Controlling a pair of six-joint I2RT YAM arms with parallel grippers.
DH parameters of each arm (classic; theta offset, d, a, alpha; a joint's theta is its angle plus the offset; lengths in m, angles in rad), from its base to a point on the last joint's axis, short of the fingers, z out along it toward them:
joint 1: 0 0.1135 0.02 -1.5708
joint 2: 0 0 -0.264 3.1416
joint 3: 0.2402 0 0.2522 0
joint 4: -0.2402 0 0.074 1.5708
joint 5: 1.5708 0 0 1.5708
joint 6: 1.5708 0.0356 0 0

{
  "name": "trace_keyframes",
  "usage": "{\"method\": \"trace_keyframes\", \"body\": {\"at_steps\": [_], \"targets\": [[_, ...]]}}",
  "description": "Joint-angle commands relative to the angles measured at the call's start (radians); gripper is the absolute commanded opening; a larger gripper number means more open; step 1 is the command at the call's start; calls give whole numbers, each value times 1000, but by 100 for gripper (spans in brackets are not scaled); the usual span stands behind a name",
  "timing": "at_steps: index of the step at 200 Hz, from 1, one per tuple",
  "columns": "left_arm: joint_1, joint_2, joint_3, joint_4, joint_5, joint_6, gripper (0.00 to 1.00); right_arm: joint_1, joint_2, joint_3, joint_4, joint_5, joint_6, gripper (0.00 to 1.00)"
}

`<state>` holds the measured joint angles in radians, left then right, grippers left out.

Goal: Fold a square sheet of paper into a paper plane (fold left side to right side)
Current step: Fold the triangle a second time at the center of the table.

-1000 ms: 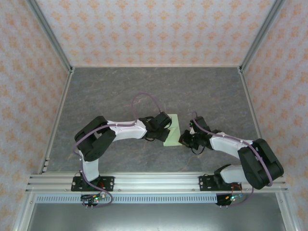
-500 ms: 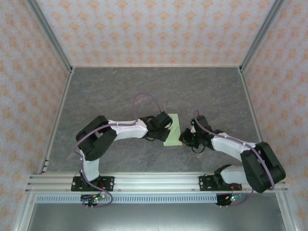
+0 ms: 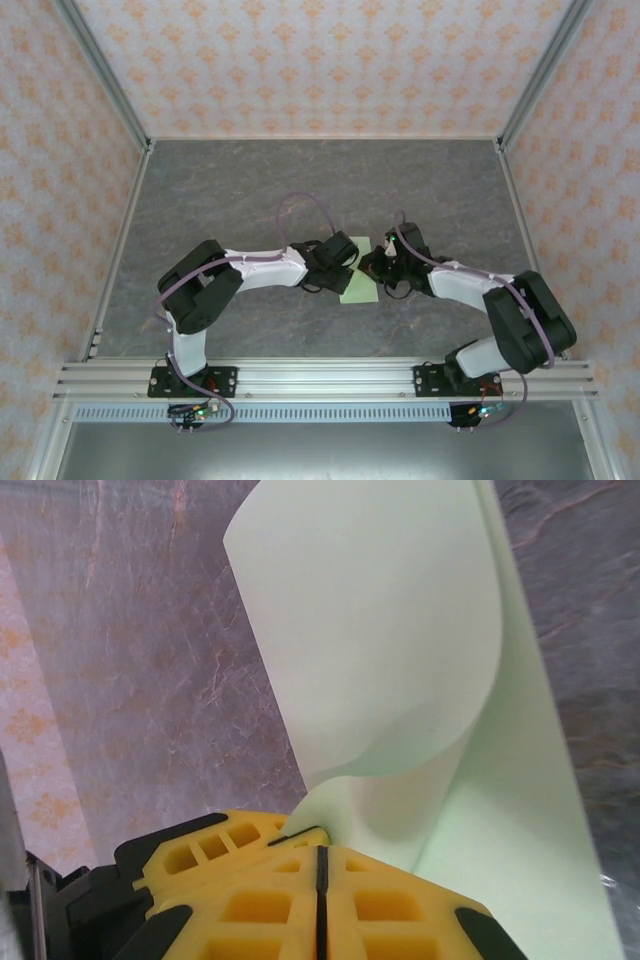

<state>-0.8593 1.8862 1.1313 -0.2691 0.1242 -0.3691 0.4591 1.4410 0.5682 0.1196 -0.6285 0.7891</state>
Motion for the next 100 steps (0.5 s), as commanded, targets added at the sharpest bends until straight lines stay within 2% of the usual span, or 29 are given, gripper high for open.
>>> {"method": "trace_keyframes", "body": {"at_steps": [1, 100], "targets": [[6, 17, 26, -39, -3, 1, 0, 14, 35, 37, 69, -16, 22, 11], [6, 52, 35, -38, 8, 3, 0, 20, 120, 48, 32, 4, -15, 11]]}}
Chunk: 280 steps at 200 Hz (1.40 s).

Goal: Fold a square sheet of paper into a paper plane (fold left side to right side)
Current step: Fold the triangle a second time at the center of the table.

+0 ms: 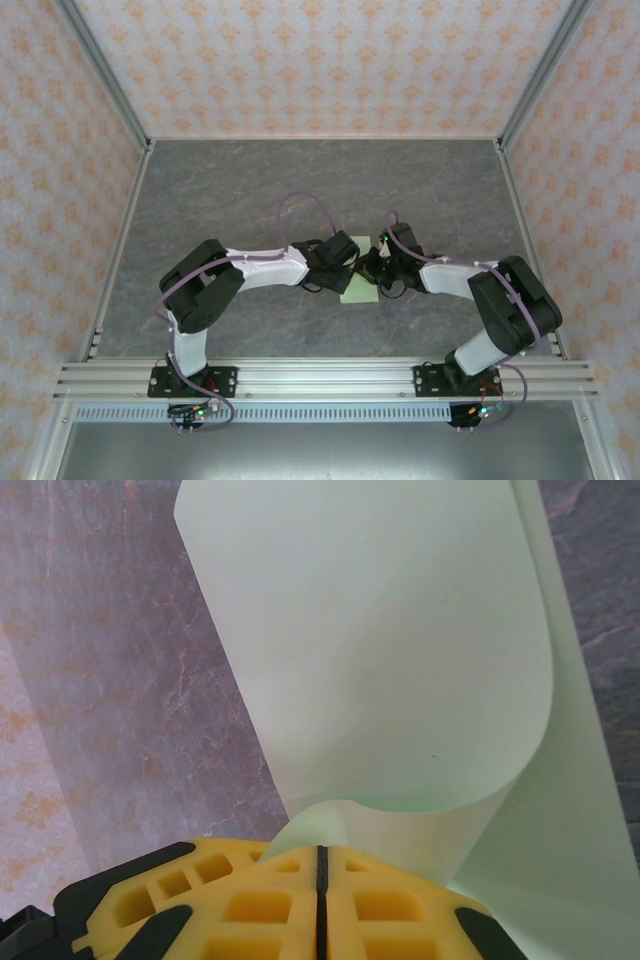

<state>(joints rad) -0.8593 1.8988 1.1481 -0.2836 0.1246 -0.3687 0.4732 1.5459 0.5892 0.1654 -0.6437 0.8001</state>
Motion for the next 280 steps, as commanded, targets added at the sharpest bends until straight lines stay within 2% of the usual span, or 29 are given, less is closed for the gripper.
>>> {"method": "trace_keyframes", "body": {"at_steps": [1, 134, 166, 203, 226, 250, 280], "targets": [[6, 39, 19, -23, 7, 2, 0, 5, 15, 27, -15, 19, -26, 11], [6, 26, 16, -20, 13, 3, 0, 5, 11, 38, -214, 126, -131, 11], [6, -49, -7, -23, -5, -3, 10, 7, 17, 32, -219, 133, -132, 11], [6, -180, -67, -22, -7, -18, 31, 5, 20, 30, -211, 131, -131, 11], [6, -222, -105, 31, 82, -53, 35, 6, 23, 32, -205, 127, -130, 11], [6, -206, -126, 118, 222, -102, 31, 5, 26, 32, -199, 119, -127, 11], [6, -174, -131, 194, 313, -142, 27, 5, 26, 32, -201, 116, -128, 11]]}}
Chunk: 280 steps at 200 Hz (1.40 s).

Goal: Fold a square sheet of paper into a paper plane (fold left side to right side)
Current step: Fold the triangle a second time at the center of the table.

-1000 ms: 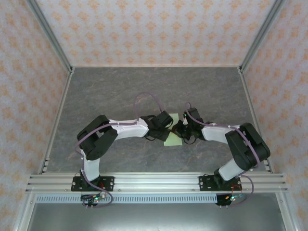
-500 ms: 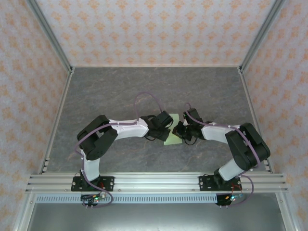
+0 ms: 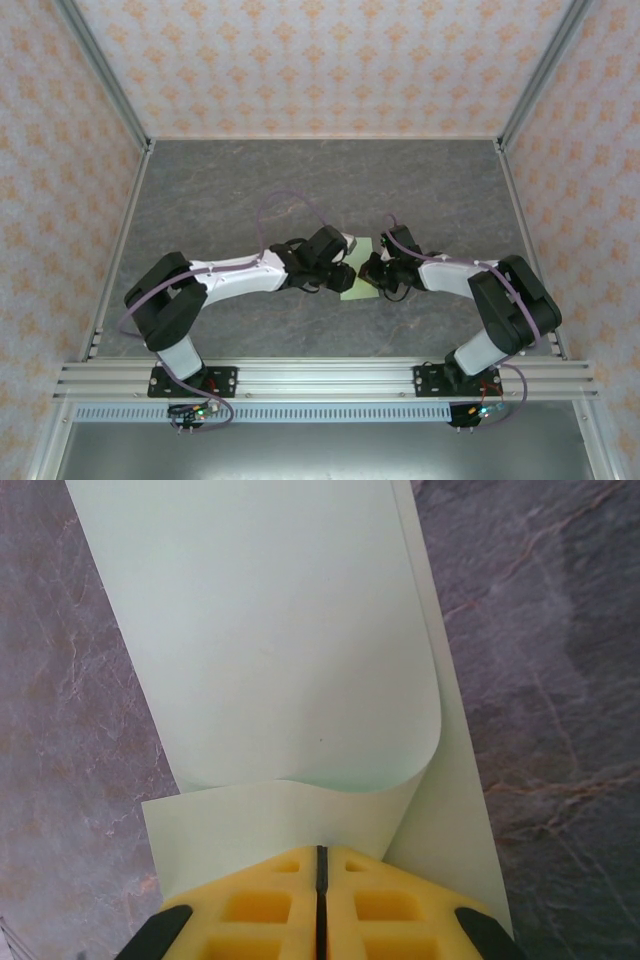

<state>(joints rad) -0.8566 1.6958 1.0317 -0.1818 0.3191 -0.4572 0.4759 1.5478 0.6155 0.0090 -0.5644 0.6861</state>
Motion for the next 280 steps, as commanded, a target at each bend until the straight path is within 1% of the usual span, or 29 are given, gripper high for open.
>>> {"method": "trace_keyframes", "body": {"at_steps": [1, 14, 25, 67, 73, 114, 237, 280], "targets": [[3, 30, -16, 95, 120, -54, 27, 3, 24, 6, -44, 36, -14, 11], [4, 44, -12, 115, 153, -66, 26, 4, 23, 6, -43, 36, -14, 11], [3, 58, -11, 115, 159, -72, 25, 3, 24, 7, -44, 36, -14, 11], [4, 97, -25, 92, 133, -72, 23, 3, 24, 10, -44, 30, -16, 11], [4, 102, -29, 93, 130, -104, 22, 3, 24, 9, -46, 31, -15, 11], [4, 114, -58, 115, 121, -131, 21, 3, 27, 10, -48, 31, -19, 11], [5, 109, -159, 186, 147, -196, 19, 3, 38, 33, -79, 37, -32, 11], [3, 74, -266, 252, 185, -260, 16, 3, 45, 43, -87, 40, -36, 11]]}}
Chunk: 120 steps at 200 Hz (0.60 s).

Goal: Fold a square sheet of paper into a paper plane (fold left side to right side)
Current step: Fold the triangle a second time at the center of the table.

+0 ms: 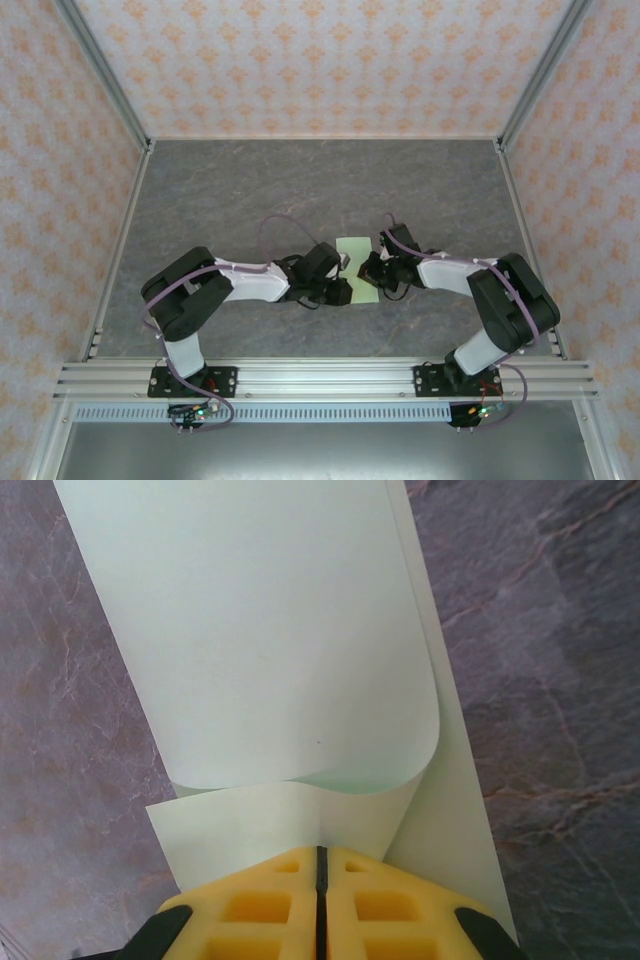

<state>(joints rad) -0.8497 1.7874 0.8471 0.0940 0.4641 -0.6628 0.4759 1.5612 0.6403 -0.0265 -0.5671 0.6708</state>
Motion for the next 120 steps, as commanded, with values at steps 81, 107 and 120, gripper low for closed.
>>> {"method": "trace_keyframes", "body": {"at_steps": [81, 107, 120], "targets": [[-14, -118, -169, 62, 132, -67, 14, 3, 53, 34, -55, 39, -24, 11], [2, -202, -154, 31, 117, -63, 15, 3, 40, 29, -26, 16, -23, 11], [20, -239, -138, 11, 109, -59, 16, 3, 29, 32, -15, 9, -22, 11]]}}
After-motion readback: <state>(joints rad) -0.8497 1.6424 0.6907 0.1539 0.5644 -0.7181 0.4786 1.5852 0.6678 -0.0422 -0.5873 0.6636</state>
